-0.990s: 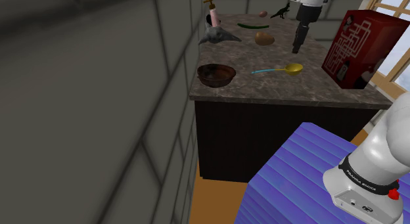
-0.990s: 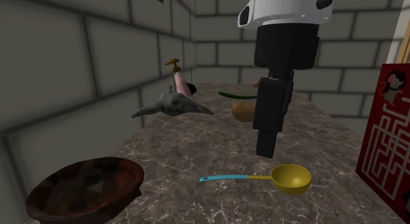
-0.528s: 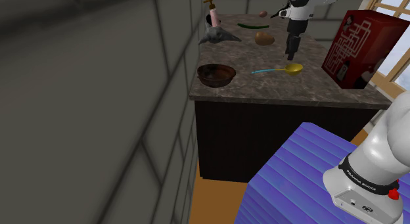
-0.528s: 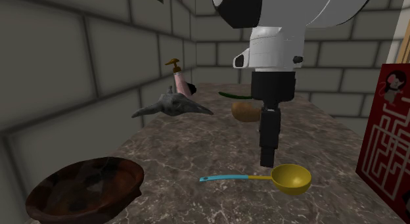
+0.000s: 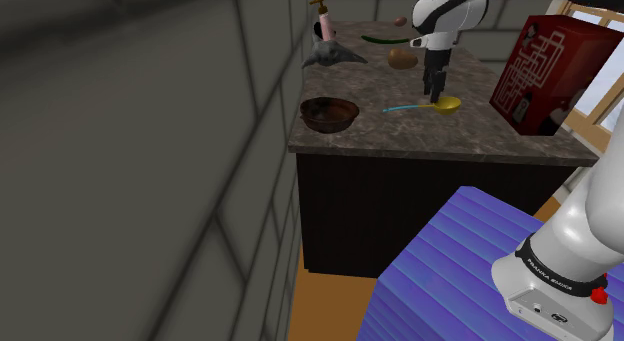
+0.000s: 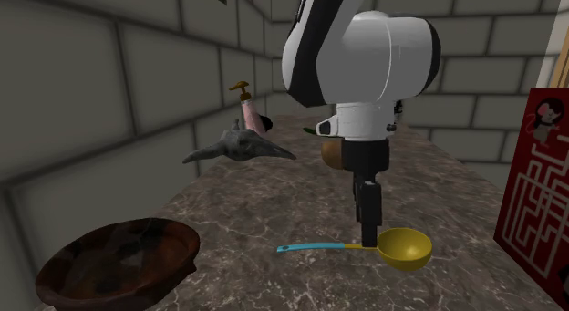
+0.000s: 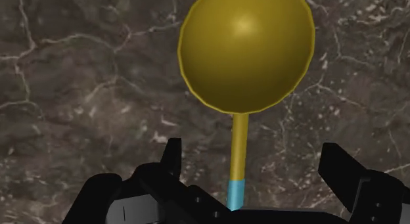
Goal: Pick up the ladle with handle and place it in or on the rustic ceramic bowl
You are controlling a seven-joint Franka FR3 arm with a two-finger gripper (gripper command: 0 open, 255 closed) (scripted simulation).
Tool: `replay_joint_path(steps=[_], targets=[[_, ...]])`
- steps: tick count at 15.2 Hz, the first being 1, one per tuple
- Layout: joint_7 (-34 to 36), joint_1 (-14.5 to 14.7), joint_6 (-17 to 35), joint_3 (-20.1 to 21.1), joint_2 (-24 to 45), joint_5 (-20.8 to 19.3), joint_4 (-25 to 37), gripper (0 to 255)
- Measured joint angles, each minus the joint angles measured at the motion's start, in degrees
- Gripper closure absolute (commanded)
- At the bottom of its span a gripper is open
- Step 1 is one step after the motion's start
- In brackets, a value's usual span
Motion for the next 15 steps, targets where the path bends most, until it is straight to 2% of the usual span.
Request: replay_joint_path(steps=[7,13,14,15], targets=[[-1.69,-0.72,4.58,0.69,2.69,1.73,-2.63,0],[-1.64,-0.62,5.19,0.75,2.67,1.78,-3.23,0],[-1.64,-0.62,5.2,0.75,2.67,1.78,-3.23,255],[-1.64,-0.62,5.2,0.75,2.66,1.78,-3.24,255]])
